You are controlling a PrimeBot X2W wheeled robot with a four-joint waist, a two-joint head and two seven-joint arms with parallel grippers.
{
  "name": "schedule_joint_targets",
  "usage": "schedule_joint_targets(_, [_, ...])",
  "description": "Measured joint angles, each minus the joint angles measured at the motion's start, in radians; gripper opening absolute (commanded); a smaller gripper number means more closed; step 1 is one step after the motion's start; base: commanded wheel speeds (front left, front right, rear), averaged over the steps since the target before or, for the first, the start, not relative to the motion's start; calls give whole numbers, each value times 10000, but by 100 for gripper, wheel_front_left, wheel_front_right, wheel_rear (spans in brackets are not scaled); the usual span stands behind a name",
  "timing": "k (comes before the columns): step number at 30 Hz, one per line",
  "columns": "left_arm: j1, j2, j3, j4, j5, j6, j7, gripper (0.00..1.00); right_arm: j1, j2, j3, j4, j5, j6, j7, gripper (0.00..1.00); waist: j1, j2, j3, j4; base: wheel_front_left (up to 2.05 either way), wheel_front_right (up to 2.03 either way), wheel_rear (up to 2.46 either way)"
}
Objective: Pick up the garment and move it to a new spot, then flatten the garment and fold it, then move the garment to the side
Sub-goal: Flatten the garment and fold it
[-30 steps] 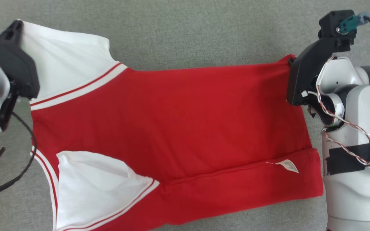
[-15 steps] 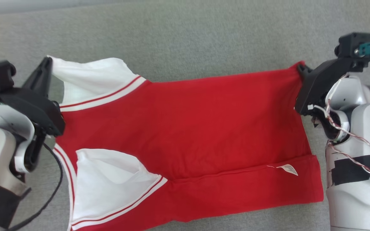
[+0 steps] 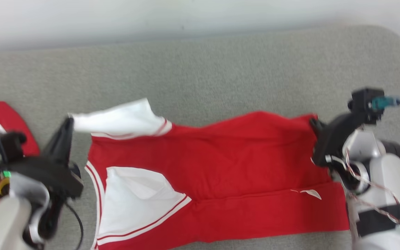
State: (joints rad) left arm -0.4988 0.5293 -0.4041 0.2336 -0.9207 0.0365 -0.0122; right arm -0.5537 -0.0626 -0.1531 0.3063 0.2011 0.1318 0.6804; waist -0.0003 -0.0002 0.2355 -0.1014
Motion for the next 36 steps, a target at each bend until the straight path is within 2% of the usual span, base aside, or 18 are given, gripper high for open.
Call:
schedule_joint_targets(9, [2455, -261, 58, -1187, -548, 353, -637, 0, 1707, -512, -86, -752, 366, 0, 249, 0, 0, 1, -747, 383, 0, 0, 0])
schedule_joint_targets(14, [3313, -688, 13, -1544, -702, 522, -1112, 0, 2211, -608, -401, -974, 261, 0, 362, 0, 1, 1, -912, 595, 0, 0, 0])
schedule_joint_targets(22, [3802, -1392, -263, -1126, -729, 602, -1653, 0, 3145, -424, -853, -1267, 357, 0, 535, 0, 1, 1, -1113, 850, 0, 0, 0])
schedule_joint_targets(31, [4608, -1549, -408, -644, -876, 426, -1831, 0, 3746, -274, -1087, -1390, 251, 0, 575, 0, 2, 1, -1408, 809, 0, 0, 0])
schedule_joint_targets(32, [4645, -1549, -433, -589, -876, 412, -1856, 0, 3778, -268, -1137, -1371, 226, 0, 533, 45, 2, 1, -1437, 821, 0, 0, 0])
schedule_joint_targets(33, [4648, -1530, -514, -533, -844, 336, -1854, 0, 3796, -247, -1235, -1340, 171, 0, 479, 100, 3, 1, -1465, 835, 0, 0, 0])
schedule_joint_targets(34, [4645, -1521, -619, -479, -756, 316, -1841, 0, 3795, -215, -1321, -1302, 98, 0, 445, 100, 3, 1, -1495, 850, 0, 0, 0])
schedule_joint_targets(35, [4638, -1521, -729, -395, -711, 244, -1806, 42, 3803, -192, -1377, -1271, 36, 0, 405, 100, 2, 1, -1527, 865, 0, 0, 0])
schedule_joint_targets(36, [4622, -1528, -805, -274, -598, 255, -1801, 96, 3811, -174, -1394, -1250, 0, 0, 401, 100, 2, 2, -1561, 880, 0, 0, 0])
